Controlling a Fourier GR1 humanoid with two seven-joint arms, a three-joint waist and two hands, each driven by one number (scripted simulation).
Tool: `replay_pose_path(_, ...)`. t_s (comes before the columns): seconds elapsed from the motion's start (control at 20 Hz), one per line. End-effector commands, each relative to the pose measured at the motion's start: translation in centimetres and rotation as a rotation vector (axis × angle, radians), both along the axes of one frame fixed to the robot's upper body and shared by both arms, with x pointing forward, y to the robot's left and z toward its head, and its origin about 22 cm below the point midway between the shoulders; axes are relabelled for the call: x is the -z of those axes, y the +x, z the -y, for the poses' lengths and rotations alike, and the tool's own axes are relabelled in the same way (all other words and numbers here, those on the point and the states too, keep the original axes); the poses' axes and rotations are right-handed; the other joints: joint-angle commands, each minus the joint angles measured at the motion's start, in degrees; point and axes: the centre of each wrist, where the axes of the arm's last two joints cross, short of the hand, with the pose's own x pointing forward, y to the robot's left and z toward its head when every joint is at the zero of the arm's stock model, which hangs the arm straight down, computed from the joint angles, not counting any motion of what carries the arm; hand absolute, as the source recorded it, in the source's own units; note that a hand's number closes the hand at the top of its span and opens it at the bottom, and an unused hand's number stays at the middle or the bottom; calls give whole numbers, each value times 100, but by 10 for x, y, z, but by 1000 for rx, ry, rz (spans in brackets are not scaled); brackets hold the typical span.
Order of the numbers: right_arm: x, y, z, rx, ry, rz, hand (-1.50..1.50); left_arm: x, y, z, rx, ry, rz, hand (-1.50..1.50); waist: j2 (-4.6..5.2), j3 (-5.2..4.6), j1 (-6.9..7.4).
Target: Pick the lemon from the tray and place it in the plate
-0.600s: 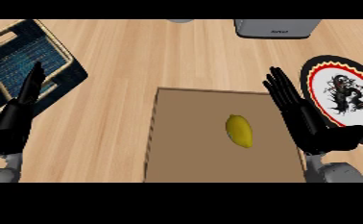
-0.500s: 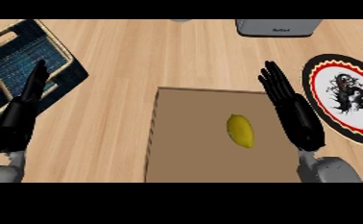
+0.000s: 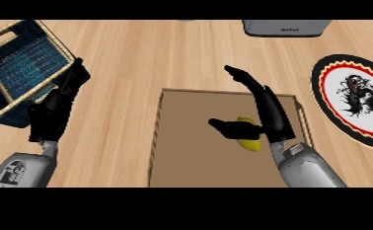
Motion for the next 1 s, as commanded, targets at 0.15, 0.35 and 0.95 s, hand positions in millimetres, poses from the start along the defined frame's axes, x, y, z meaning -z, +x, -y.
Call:
replay_pose_path(0.15,48,-49,-56,61,-117,21,-150,-3,24,30,4,-59,-32,0,34,79,-49)
replay_pose_path(0.35,24,-50,-31,129,-287,133,-150,-4,13,36,16,-51,-44,0,-4,76,-64)
replay_pose_path(0.95,-82,-59,-8,142,-713,-150,-150,-13,17,32,24,-40,-24,0,-5,63,-24)
